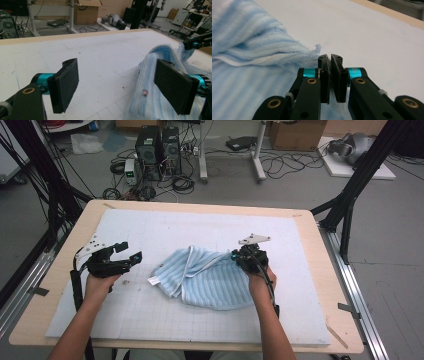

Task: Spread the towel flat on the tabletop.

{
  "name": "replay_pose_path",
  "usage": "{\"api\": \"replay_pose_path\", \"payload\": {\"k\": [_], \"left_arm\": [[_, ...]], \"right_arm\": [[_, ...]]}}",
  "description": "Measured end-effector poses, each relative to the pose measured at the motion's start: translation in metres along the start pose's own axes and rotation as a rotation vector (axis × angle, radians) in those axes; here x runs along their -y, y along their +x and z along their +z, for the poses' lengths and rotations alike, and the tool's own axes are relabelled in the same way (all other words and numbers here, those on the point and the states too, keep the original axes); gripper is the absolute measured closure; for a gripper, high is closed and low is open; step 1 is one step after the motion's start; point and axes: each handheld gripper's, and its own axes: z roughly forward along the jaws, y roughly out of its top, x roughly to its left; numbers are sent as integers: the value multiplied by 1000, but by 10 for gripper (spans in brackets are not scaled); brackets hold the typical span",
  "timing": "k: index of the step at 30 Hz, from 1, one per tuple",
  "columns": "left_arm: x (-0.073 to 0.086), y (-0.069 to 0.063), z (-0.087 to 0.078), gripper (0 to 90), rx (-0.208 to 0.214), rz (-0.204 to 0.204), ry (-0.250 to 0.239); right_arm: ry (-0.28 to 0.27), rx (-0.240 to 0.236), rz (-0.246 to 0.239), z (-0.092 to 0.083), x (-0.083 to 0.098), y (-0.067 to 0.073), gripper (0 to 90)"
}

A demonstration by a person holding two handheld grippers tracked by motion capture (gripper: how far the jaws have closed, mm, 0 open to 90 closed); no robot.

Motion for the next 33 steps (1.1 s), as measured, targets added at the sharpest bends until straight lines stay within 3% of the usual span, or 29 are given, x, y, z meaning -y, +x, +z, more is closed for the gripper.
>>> {"api": "replay_pose_path", "payload": {"k": [3,5,7,9,10,11,12,14,17,18,24,27,28,29,32,33], "left_arm": [[0,0,0,206,1,2,1],[0,0,0,207,2,3,0],[0,0,1,210,3,-1,-1],[0,0,1,210,3,2,1],[0,0,1,210,3,3,2],[0,-1,1,211,2,3,1],[0,-1,1,211,3,5,0],[0,-1,1,212,2,0,-1],[0,-1,1,213,4,2,0],[0,-1,1,213,5,2,-2],[0,0,0,216,8,-1,-2],[0,0,1,216,11,-5,-4],[0,0,1,217,10,-4,-4],[0,0,1,217,10,2,0],[0,0,1,217,10,-5,-3],[0,0,1,217,9,-5,-5]], "right_arm": [[68,60,18,6,7,-11,807],[44,36,36,5,8,-11,708],[-31,-29,5,1,4,2,574],[-54,-57,-13,0,1,7,551],[-77,-101,-38,-1,-1,15,511],[-99,-176,-78,-2,-4,30,497],[-99,-176,-78,-2,-4,30,497],[-111,-245,-108,-1,-5,42,495],[-73,-332,-208,10,-7,70,486],[-73,-332,-208,10,-7,70,486],[-3,-417,-335,34,-6,99,488],[9,-445,-369,46,-7,111,469],[16,-440,-382,53,-9,117,481],[32,-394,-381,59,-12,121,503],[58,-352,-374,67,-19,121,803],[59,-341,-371,70,-21,120,852]]}}
